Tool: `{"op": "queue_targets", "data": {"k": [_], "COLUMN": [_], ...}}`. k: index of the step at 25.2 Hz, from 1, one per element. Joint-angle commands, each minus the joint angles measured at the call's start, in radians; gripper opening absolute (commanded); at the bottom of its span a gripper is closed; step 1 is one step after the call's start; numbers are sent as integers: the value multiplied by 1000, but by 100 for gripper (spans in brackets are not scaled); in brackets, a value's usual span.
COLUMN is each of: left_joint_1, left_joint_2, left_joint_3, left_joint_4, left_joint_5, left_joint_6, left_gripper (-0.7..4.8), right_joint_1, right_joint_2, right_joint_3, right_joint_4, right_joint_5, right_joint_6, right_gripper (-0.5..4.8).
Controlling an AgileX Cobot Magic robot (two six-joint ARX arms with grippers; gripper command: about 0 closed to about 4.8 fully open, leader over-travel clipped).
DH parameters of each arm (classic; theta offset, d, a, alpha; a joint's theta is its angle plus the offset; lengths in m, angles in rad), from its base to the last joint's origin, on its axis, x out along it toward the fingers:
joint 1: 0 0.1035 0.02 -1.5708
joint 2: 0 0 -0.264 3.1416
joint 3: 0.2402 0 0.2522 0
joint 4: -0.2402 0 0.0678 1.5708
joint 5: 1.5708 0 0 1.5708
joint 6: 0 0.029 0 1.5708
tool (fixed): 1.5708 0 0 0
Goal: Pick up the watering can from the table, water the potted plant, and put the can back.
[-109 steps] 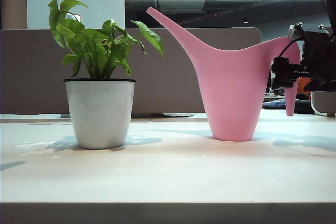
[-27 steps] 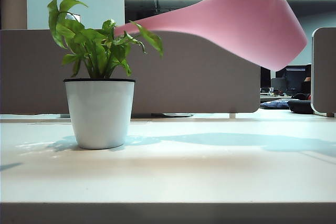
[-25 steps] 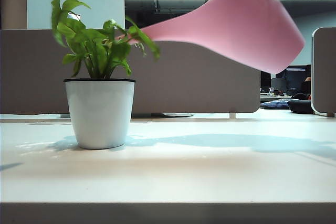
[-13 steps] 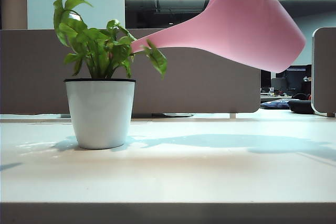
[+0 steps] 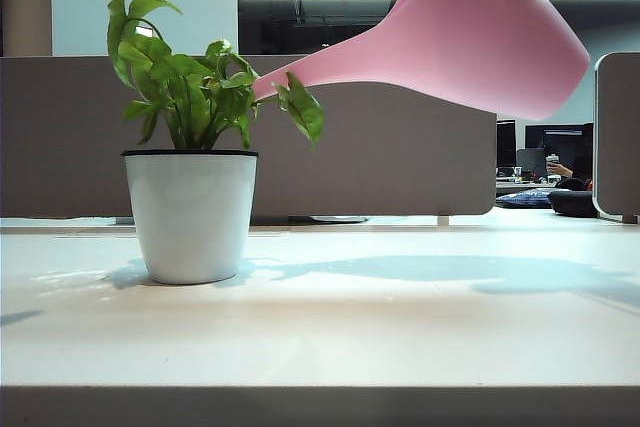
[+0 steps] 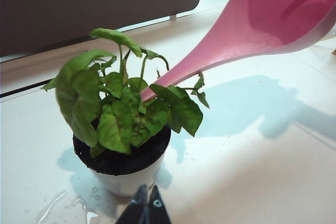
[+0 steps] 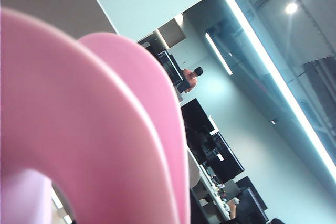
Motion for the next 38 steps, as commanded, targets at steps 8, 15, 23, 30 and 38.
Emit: {"op": "queue_targets", "data": {"k": [8, 15, 23, 30, 38], "left_joint_1": [0, 0, 0, 0, 0], "left_joint_2": [-2, -2, -2, -2, -2], "left_joint_3": [6, 6, 6, 6, 6], "left_joint_4": [5, 5, 5, 5, 5], "left_joint_5": [6, 6, 5, 5, 6], "left_joint_6": [3, 3, 4, 3, 3], "left_gripper": [-5, -5, -5, -5, -5], "right_joint_1": [14, 27, 39, 38, 28], "right_joint_2": [-15, -15, -20, -20, -20], "right_joint_3": [30, 30, 31, 30, 29], "right_joint_4": [70, 70, 65, 46, -84], "right_joint_5": [25, 25, 27, 98, 114], "right_joint_6": [-70, -87, -130, 58, 239], "right_gripper": [62, 62, 62, 62, 62]}}
